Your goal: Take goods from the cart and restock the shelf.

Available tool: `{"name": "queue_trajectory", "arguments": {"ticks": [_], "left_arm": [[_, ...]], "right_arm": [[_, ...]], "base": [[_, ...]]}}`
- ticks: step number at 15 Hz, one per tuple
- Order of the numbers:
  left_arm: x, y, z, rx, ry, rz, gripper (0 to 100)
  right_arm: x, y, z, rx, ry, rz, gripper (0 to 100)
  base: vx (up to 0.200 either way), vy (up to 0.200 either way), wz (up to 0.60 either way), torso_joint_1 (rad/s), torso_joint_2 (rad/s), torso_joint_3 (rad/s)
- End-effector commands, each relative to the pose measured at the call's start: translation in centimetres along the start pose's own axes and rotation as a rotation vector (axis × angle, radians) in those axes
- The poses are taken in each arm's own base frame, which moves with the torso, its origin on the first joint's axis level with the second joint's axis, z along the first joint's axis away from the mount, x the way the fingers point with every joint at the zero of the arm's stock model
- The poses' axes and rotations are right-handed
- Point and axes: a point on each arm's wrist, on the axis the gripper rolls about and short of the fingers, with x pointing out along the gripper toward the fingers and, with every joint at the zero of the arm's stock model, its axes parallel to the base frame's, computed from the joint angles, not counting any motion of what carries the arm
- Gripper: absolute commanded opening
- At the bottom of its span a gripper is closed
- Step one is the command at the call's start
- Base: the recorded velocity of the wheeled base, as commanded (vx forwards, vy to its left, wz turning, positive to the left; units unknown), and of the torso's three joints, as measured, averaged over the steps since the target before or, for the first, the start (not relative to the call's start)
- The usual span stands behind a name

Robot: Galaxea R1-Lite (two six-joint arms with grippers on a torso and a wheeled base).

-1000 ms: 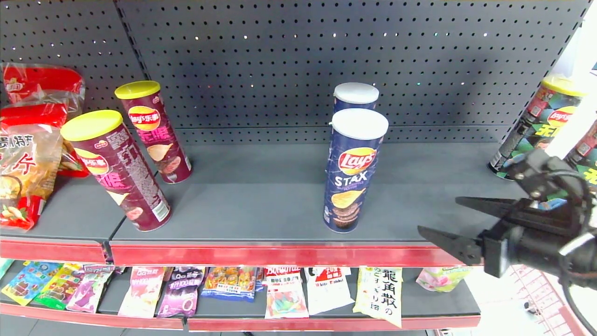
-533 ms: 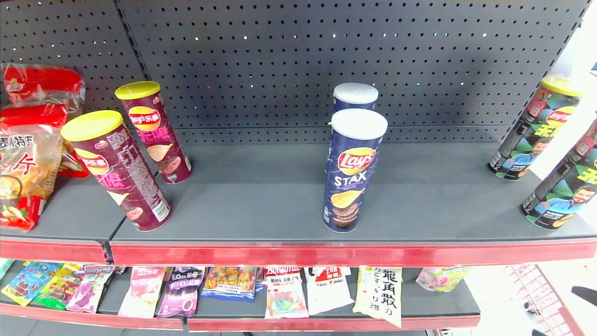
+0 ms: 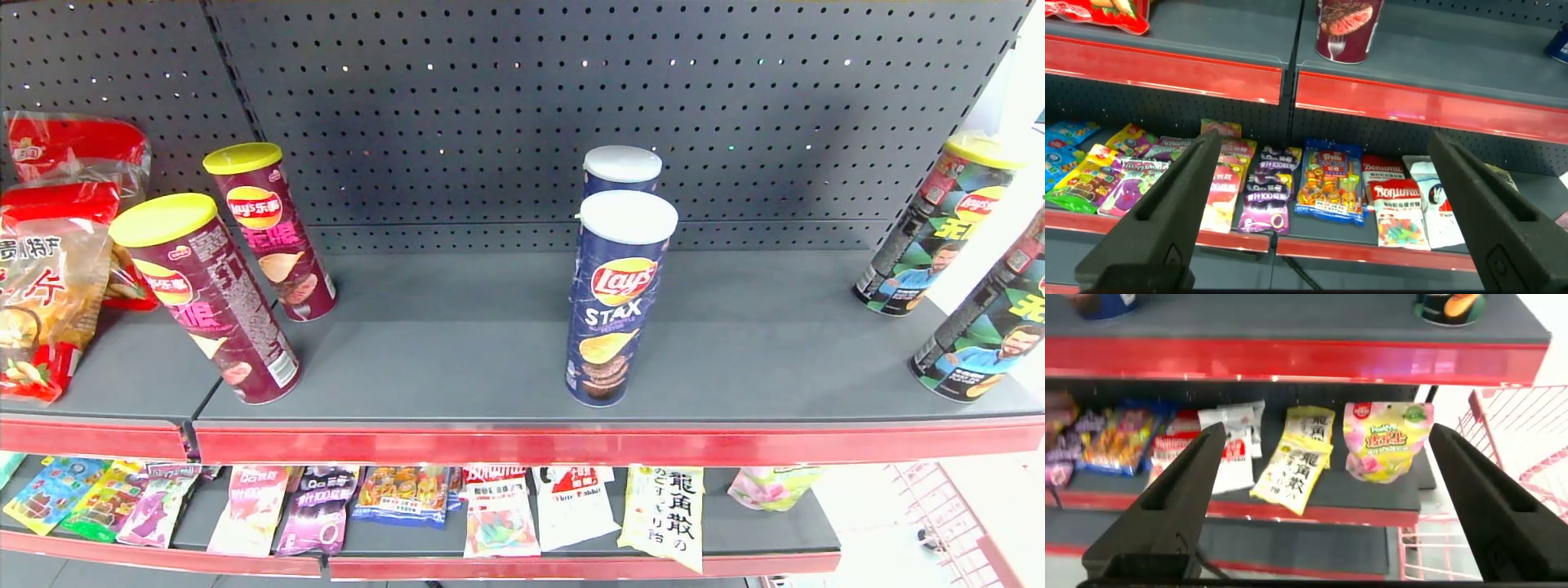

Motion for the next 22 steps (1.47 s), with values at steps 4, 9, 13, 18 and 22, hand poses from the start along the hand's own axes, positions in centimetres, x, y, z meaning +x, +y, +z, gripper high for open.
{"name": "queue_trajectory", "arguments": {"ticks": [4,9,13,18,22], "left_arm": [[0.01,0.0,0.0,0.0,0.001,0.002,100],[0.01,0.0,0.01,0.0,0.001,0.001,100],[0.01,0.0,0.02,0.0,0.0,-0.001,100],[0.01,0.01,0.01,0.0,0.001,0.002,100],[0.01,0.0,0.01,0.0,0.001,0.001,100]], "right_arm": [[-0.08,-0.27,-0.97,-0.021,0.029,-0.119,100],[-0.69,-0.2,-1.14,-0.01,-0.053,-0.003,100],[-0.71,-0.25,-1.16,-0.023,-0.053,-0.027,100],[-0.71,-0.25,-1.16,-0.023,-0.053,-0.027,100],[-0.71,-0.25,-1.16,-0.022,-0.053,-0.027,100]], "base": [[0.0,0.0,0.0,0.0,0.0,0.0],[0.0,0.0,0.0,0.0,0.0,0.0],[0.0,0.0,0.0,0.0,0.0,0.0],[0.0,0.0,0.0,0.0,0.0,0.0],[0.0,0.0,-0.15,0.001,0.0,0.001]]}}
